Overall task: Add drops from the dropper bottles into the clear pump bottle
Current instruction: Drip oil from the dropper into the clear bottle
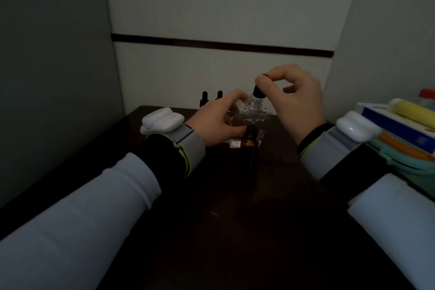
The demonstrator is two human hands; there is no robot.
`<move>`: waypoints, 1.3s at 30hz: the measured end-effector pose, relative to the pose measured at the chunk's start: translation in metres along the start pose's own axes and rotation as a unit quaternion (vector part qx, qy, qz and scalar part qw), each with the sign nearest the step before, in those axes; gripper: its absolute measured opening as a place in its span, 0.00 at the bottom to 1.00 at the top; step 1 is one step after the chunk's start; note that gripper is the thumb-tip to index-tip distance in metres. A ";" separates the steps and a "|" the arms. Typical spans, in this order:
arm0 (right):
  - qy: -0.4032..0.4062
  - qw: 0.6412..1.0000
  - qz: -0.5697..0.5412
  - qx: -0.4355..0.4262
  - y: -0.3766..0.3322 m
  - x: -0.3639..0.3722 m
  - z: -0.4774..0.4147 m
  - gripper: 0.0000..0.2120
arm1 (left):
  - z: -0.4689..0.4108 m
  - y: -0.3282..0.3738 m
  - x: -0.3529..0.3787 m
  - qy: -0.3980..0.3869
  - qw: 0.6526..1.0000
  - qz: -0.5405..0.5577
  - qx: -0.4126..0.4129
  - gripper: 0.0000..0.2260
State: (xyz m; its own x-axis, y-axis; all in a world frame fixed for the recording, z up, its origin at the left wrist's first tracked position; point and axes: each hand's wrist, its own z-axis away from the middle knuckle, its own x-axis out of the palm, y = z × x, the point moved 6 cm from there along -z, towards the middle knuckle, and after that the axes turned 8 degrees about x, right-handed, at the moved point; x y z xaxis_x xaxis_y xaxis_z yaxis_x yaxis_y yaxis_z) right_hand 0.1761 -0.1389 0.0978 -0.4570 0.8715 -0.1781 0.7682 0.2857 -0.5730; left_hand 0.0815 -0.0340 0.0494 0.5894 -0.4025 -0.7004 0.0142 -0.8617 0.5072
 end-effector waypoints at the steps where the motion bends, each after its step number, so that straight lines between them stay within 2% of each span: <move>1: -0.007 1.000 0.000 -0.001 0.000 0.001 0.001 0.07 | 0.000 0.000 0.000 0.000 1.000 0.000 -0.001 0.24; 8: -0.002 1.000 -0.007 0.003 -0.002 0.002 0.001 0.07 | 0.001 0.001 -0.002 0.000 1.000 -0.019 -0.002 0.24; 11: -0.002 1.000 0.007 -0.003 -0.002 0.003 0.002 0.09 | 0.001 0.000 -0.001 0.002 1.000 -0.010 0.003 0.24; 19: 0.105 0.990 -0.090 -0.020 -0.021 -0.026 -0.008 0.02 | 0.000 -0.002 -0.001 -0.002 1.000 -0.019 0.000 0.24; 24: 0.060 0.993 -0.105 0.018 -0.015 -0.021 -0.005 0.03 | 0.000 -0.002 -0.001 0.001 1.000 -0.017 0.001 0.23; 30: 0.003 0.998 -0.057 0.015 -0.013 -0.008 0.000 0.05 | 0.000 -0.001 0.000 0.001 1.000 -0.012 -0.002 0.22; 39: -0.035 0.999 -0.021 0.005 -0.007 -0.002 0.003 0.05 | 0.002 0.002 -0.002 0.002 1.000 -0.006 -0.006 0.24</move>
State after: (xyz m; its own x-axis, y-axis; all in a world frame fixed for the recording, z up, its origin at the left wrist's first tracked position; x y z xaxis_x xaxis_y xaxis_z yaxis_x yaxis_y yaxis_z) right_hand 0.1697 -0.1437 0.0998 -0.5195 0.8287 -0.2083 0.7431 0.3178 -0.5888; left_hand 0.0789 -0.0357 0.0506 0.5925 -0.3911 -0.7043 0.0301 -0.8629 0.5045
